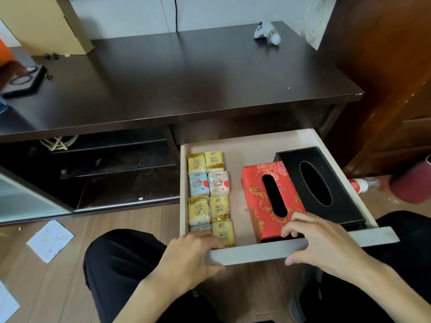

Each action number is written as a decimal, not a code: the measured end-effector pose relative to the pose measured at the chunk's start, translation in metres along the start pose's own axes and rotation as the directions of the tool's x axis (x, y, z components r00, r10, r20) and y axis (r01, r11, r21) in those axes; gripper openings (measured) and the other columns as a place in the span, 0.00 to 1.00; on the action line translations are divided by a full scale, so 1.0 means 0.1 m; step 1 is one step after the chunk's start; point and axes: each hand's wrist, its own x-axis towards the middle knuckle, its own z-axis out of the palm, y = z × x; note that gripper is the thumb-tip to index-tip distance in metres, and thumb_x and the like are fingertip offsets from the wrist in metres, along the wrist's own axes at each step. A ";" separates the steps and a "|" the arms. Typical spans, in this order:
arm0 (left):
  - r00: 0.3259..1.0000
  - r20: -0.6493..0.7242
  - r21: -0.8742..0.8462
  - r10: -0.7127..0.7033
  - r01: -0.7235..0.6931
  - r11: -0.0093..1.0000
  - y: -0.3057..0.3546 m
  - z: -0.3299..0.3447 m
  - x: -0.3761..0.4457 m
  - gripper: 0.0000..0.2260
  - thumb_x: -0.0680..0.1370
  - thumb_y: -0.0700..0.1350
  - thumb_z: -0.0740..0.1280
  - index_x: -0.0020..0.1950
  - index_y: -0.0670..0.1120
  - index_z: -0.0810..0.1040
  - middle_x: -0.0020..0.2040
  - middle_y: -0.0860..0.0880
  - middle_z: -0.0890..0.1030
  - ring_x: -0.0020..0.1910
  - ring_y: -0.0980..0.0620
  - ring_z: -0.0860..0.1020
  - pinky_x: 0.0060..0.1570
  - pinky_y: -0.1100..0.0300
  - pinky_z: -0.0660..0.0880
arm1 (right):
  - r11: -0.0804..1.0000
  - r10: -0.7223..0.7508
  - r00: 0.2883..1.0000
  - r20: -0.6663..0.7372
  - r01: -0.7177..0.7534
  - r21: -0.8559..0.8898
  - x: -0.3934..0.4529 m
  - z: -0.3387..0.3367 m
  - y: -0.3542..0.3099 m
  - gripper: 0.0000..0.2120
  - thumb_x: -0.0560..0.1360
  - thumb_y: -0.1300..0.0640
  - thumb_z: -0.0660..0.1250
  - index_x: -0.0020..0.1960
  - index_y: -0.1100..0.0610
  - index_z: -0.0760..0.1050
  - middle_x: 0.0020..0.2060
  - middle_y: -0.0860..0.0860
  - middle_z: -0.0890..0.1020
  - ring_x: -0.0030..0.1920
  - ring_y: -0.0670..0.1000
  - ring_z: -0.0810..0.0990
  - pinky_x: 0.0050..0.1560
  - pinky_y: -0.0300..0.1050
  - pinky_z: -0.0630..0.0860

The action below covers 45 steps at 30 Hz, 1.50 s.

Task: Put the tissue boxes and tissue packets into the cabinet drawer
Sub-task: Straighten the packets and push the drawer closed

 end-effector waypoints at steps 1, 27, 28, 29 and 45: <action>1.000 0.005 0.005 0.004 -0.004 1.000 -0.01 0.00 0.01 0.21 0.72 0.66 0.69 0.62 0.62 0.73 0.60 0.64 0.76 0.61 0.59 0.73 0.54 0.59 0.75 | 1.000 0.005 1.000 0.007 -0.005 0.001 0.01 0.00 0.00 0.24 0.62 0.29 0.74 0.54 0.35 0.74 0.48 0.31 0.70 0.54 0.30 0.69 0.37 0.32 0.63; 0.974 -0.223 0.058 -0.034 0.048 0.997 -0.23 -0.17 0.60 0.18 0.73 0.62 0.70 0.61 0.59 0.79 0.57 0.61 0.79 0.57 0.54 0.77 0.50 0.53 0.77 | 1.000 -0.024 0.925 -0.380 0.019 -0.017 0.57 0.02 0.10 0.16 0.67 0.42 0.80 0.48 0.48 0.79 0.38 0.36 0.68 0.33 0.40 0.71 0.32 0.34 0.60; 0.969 -0.246 0.061 -0.030 0.046 0.997 -0.26 -0.19 0.66 0.18 0.73 0.62 0.70 0.61 0.58 0.79 0.56 0.60 0.80 0.56 0.54 0.77 0.49 0.53 0.77 | 1.000 -0.025 0.919 -0.393 0.023 -0.010 0.63 -0.01 0.12 0.16 0.68 0.42 0.80 0.48 0.48 0.79 0.36 0.36 0.67 0.31 0.39 0.69 0.32 0.33 0.58; 0.964 -0.264 0.065 -0.032 0.051 0.997 -0.28 -0.21 0.73 0.17 0.73 0.61 0.71 0.60 0.58 0.79 0.56 0.59 0.80 0.56 0.53 0.77 0.49 0.53 0.77 | 1.000 -0.028 0.913 -0.407 0.028 -0.006 0.70 -0.03 0.13 0.15 0.68 0.43 0.80 0.47 0.48 0.78 0.35 0.36 0.66 0.31 0.38 0.68 0.31 0.33 0.58; 0.889 -0.453 0.203 -0.071 0.180 0.963 -0.60 -0.54 1.67 0.10 0.78 0.56 0.67 0.42 0.53 0.73 0.38 0.51 0.81 0.34 0.49 0.78 0.34 0.56 0.75 | 0.995 -0.044 0.842 -0.538 -0.011 -0.098 1.89 -0.39 0.48 0.10 0.74 0.51 0.77 0.47 0.52 0.78 0.39 0.43 0.77 0.38 0.46 0.76 0.34 0.37 0.66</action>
